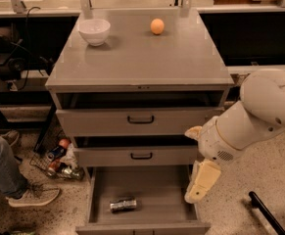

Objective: Pick redbull can from bottom drawer and place on counter

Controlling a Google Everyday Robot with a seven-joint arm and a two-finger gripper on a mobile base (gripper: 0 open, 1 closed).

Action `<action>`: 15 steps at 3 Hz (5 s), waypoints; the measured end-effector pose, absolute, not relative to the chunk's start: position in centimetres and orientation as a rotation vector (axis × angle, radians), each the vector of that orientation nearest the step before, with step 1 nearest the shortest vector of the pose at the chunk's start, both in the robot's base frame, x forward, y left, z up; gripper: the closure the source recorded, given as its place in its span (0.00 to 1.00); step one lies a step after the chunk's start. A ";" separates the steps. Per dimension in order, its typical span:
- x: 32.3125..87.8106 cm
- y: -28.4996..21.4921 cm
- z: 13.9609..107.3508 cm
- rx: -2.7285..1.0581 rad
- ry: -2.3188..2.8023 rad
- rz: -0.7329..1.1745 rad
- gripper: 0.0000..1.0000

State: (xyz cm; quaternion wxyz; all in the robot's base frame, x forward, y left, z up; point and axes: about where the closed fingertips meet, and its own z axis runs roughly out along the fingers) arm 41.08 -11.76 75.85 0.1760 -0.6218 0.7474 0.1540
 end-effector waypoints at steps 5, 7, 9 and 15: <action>44.8 -7.7 49.3 -1.551 2.195 0.609 0.00; 44.4 -6.9 46.3 -1.523 2.211 0.663 0.00; 45.8 -4.9 41.1 -1.507 2.141 0.655 0.00; 53.8 6.4 20.4 -1.734 1.851 0.686 0.00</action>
Offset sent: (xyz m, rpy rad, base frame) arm 0.0037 -0.0082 -0.1616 0.0644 0.0574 -0.1878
